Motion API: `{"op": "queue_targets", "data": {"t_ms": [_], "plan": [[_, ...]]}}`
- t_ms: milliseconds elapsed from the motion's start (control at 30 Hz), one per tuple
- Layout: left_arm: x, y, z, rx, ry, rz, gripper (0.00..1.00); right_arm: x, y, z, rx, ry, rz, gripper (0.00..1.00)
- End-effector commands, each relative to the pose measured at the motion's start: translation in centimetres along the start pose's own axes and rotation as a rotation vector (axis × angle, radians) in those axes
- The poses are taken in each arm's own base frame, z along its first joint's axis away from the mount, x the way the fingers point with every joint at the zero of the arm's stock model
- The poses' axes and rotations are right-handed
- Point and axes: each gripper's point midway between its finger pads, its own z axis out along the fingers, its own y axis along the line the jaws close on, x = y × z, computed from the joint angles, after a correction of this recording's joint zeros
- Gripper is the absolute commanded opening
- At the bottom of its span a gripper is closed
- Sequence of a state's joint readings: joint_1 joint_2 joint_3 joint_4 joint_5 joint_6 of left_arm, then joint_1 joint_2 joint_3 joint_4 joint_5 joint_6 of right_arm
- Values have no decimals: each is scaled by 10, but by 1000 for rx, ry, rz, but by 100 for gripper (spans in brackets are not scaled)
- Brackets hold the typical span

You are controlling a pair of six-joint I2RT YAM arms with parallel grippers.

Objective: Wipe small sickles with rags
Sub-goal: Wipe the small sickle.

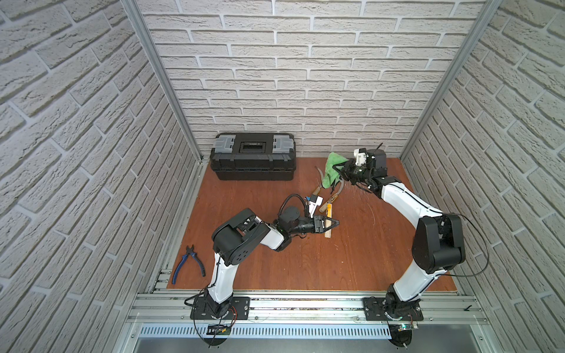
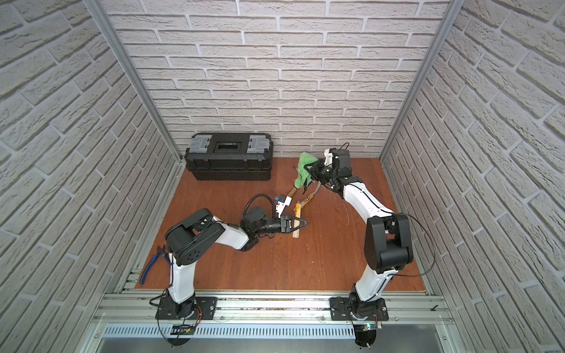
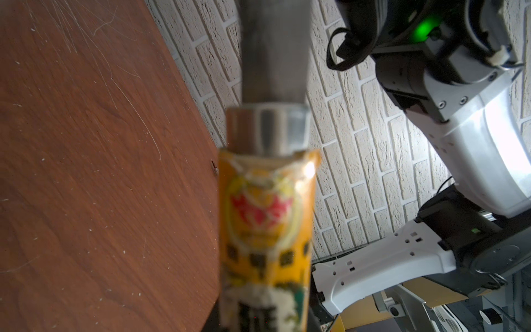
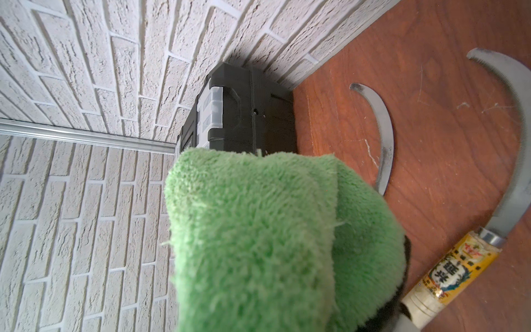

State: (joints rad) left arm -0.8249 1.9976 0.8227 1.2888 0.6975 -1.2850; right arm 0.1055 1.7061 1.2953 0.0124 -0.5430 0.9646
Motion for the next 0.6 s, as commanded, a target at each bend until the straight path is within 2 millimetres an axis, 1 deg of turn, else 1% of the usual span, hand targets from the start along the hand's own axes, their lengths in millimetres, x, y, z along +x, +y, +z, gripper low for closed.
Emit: {"op": "queue_targets", "data": {"t_ms": [0,200,367,567], "plan": [[-10,-13,5,59,-2,62,0,4,38,-16,-128,-7,-61,3],[-13,-10,7,57,11,63,0,23,39,-15,-164,37,-65,3],[-19,-8,4,51,7,66,0,42,37,-11,-178,76,-65,3],[-27,-7,2,46,8,80,0,59,32,-10,-212,87,-29,3]]}}
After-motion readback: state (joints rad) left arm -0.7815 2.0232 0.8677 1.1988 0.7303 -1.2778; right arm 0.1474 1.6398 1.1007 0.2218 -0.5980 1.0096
